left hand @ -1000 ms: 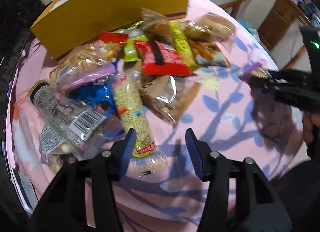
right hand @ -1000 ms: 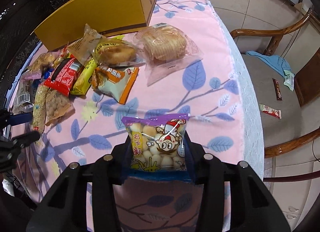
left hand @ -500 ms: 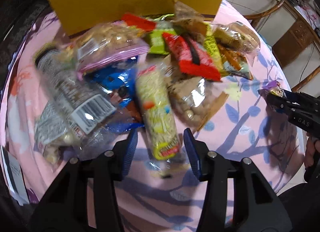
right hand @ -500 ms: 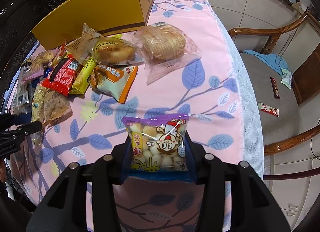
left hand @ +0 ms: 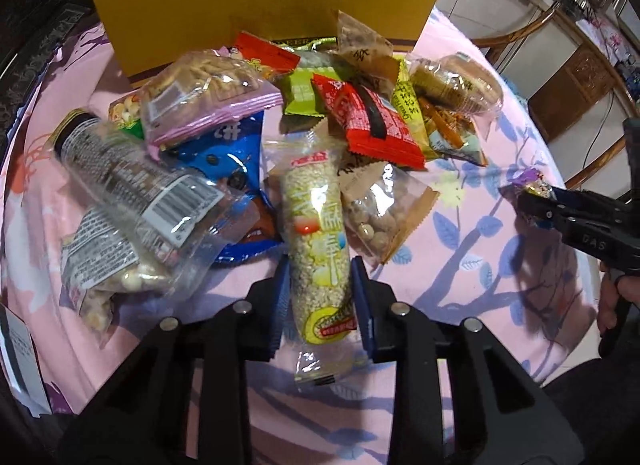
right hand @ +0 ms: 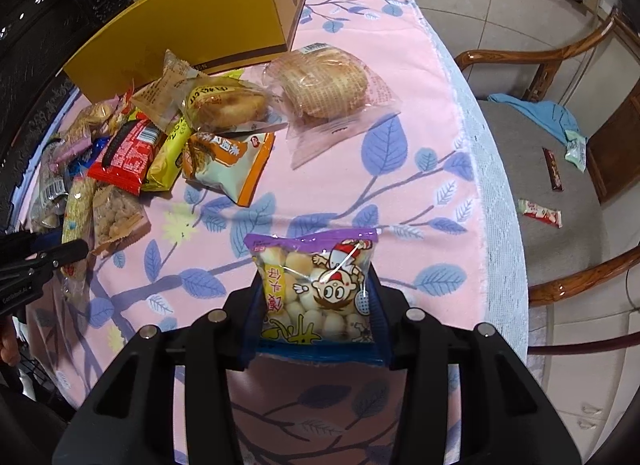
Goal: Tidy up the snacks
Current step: 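Grasp the purple-topped cartoon snack bag with the right tool while the left tool grasps a grain bar, then lower both held snacks into the yellow box and open both tools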
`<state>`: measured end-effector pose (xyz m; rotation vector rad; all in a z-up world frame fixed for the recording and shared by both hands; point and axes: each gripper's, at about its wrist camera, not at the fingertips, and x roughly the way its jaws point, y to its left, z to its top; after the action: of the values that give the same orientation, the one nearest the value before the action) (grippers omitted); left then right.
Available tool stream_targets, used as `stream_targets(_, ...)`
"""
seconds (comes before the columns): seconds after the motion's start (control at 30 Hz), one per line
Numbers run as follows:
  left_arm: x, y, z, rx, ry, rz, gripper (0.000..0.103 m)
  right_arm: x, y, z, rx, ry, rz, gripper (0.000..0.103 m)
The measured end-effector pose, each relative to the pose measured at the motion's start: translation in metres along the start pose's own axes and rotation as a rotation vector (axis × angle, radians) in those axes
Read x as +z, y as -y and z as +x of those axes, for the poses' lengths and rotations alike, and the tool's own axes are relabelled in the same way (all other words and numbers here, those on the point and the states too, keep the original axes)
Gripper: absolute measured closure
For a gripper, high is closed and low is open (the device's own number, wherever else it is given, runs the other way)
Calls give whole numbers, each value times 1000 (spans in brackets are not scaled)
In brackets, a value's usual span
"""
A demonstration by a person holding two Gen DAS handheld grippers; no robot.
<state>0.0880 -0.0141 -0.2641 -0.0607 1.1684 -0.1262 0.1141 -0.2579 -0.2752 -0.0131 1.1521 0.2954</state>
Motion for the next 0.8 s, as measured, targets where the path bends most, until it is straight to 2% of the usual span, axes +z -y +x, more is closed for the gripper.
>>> stream_targets(0.33, -5, -3, -49, -37, 110, -4, 74, 12, -12, -38, 60, 75, -13, 58)
stream_targets(0.63, 12, 4, -90, -61, 221, 3, 74, 34, -31, -69, 115, 160, -31, 58)
stream_targets(0.8, 36, 3, -121, -70, 309, -2, 74, 57, -44, -95, 151, 235, -55, 58)
